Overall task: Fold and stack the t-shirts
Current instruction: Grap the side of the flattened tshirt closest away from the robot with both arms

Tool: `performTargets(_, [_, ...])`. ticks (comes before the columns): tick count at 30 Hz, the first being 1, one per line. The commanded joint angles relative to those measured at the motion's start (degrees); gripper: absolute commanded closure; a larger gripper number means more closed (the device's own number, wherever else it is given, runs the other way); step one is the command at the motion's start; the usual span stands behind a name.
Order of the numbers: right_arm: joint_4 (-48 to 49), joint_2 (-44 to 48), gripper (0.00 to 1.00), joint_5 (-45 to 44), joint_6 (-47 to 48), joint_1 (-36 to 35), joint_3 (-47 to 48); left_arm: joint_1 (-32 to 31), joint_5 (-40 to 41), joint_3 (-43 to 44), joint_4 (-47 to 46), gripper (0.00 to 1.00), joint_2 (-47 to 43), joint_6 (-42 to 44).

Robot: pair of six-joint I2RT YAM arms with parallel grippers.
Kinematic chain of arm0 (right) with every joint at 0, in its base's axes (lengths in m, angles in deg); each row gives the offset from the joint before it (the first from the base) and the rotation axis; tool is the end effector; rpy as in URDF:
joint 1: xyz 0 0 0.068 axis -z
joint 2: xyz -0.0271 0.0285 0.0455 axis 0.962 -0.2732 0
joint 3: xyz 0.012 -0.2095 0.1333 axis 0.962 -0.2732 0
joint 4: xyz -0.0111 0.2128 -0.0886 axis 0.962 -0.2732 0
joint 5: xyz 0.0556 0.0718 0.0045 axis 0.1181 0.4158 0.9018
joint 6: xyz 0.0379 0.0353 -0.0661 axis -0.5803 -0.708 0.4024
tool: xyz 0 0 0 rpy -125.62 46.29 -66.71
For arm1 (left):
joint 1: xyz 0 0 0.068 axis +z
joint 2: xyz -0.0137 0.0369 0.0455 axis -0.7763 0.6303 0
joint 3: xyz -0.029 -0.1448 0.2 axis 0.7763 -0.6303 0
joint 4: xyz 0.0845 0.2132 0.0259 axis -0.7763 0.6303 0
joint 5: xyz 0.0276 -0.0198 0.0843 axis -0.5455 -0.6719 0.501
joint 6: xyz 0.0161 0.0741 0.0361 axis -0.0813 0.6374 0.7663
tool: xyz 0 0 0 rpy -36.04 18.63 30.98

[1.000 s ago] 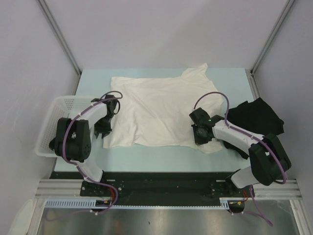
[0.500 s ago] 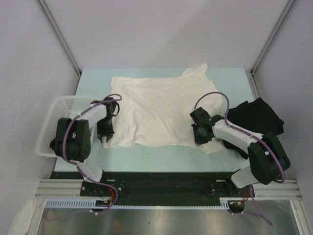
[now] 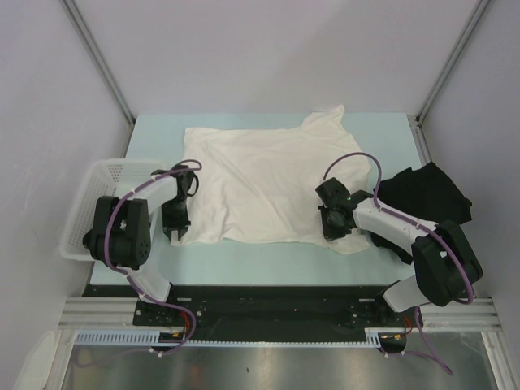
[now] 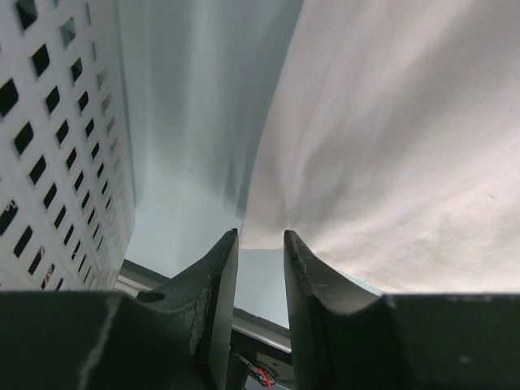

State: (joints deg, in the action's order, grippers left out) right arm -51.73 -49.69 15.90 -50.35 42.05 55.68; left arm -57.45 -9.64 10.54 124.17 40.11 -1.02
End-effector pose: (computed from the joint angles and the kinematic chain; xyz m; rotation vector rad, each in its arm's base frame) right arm 0.2158 0.1271 0.1443 -0.2149 2.7992 0.0915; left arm 0.2434 -0.0049 0.1216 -0.4110 3.0588 0.5007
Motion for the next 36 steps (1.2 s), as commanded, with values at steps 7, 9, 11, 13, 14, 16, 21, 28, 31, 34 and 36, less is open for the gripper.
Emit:
performTargets(7, [0.8, 0.56, 0.93, 0.14, -0.53, 0.46, 2.06, 0.55, 1.18, -0.93, 1.16, 0.72, 0.34, -2.0])
performTargets(9, [0.71, 0.82, 0.93, 0.05, -0.44, 0.63, 2.06, 0.55, 1.97, -0.5, 2.03, 0.7, 1.22, -2.08])
performTargets(11, [0.71, 1.0, 0.93, 0.22, -0.61, 0.72, 2.06, 0.55, 2.5, -0.32, 2.65, 0.68, 1.49, -1.82])
performTargets(13, [0.8, 1.09, 0.93, 0.31, -0.61, 0.98, 2.06, 0.55, 2.24, -0.14, 3.18, 0.65, 1.32, -2.0])
performTargets(14, [0.89, 1.08, 0.93, 0.31, -0.61, 0.98, 2.06, 0.55, 2.06, -0.14, 3.7, 0.65, 1.23, -2.08])
performTargets(16, [0.97, 1.08, 0.93, 0.57, -0.61, 0.98, 2.06, 0.55, 1.54, -0.23, 4.23, 0.64, 1.05, -2.52])
performTargets(21, [2.38, 0.91, 0.92, 1.28, -0.61, 1.33, 2.06, 0.55, -0.4, -0.84, 4.94, 0.63, 1.23, -2.88])
performTargets(28, [2.65, 1.08, 0.93, 2.07, -0.17, 2.48, 2.06, 0.55, -3.56, -2.25, 2.39, 0.65, 0.09, -4.02])
performTargets(31, [2.38, 1.26, 0.92, 2.16, 0.26, 2.74, 2.06, 0.55, -4.79, -3.39, 1.34, 0.65, 0.35, -4.72])
performTargets(34, [1.68, 1.35, 0.93, 2.07, 0.79, 3.27, 2.06, 0.46, -6.02, -4.97, -0.33, 0.66, 0.35, -5.6])
performTargets(36, [1.59, 1.44, 0.93, 2.07, 0.97, 3.53, 2.06, 0.55, -6.02, -4.98, -0.33, 0.66, 0.61, -5.78])
